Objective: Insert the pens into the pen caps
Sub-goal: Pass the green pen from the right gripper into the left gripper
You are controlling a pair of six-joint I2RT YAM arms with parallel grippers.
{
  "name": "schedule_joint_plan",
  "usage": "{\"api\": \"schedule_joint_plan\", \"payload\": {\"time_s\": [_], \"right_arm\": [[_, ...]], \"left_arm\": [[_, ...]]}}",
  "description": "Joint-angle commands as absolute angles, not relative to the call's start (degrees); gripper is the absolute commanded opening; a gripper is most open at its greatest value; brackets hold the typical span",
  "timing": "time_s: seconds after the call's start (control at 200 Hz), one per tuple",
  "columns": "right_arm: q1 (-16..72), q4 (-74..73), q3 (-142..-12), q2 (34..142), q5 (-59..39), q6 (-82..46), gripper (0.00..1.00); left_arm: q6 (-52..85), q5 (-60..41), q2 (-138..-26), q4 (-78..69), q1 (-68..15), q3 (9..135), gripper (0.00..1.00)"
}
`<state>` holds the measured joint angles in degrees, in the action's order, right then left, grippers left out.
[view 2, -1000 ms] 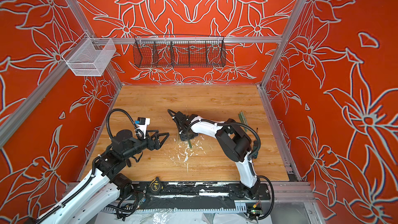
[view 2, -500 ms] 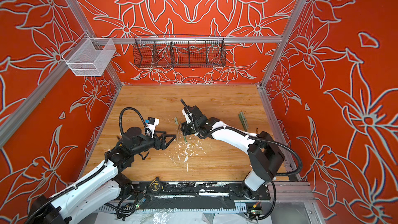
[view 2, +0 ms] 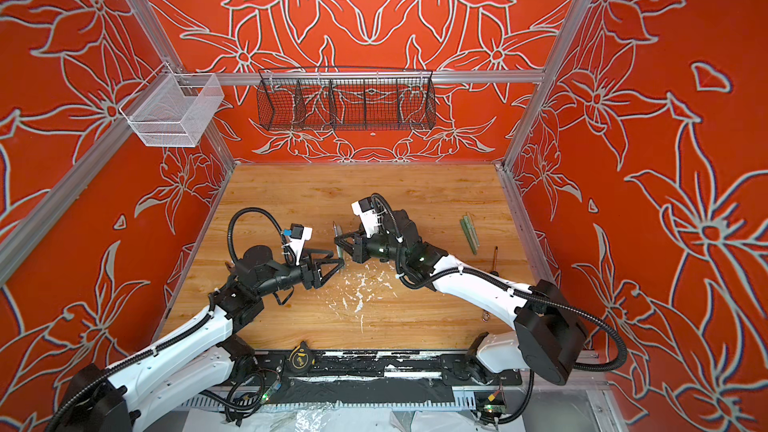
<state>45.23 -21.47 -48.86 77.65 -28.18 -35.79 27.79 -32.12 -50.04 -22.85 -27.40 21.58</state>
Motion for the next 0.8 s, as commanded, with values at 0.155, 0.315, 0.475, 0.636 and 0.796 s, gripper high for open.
{"api": "schedule_joint_plan", "payload": {"time_s": [0.155,0.315,0.475,0.636,0.796], "right_arm": [[44.9,-34.2,-45.7,77.0,-34.8,-38.7,0.13],[45.0,-38.1,-44.3,77.2,-37.1,-39.0,0.13],[45.1,-38.7,-43.4,77.4,-36.8,-39.1,0.13],[45.1,-38.2,-43.7,77.9,-36.7,-39.3,0.14],[45.0,-32.4,-45.5,78.5,-35.6,-38.7,0.36]], "left_arm": [[30.1,-34.9,-50.0,-31.1,-27.5,20.8,0.43],[30.1,-35.2,-50.4,-31.1,-27.5,21.4,0.27],[30.2,-34.9,-50.1,-31.3,-27.5,21.4,0.18],[29.9,-33.5,-49.5,-29.8,-27.5,21.6,0.05],[27.8,-27.9,-47.7,-20.0,-27.3,24.8,0.00]]}}
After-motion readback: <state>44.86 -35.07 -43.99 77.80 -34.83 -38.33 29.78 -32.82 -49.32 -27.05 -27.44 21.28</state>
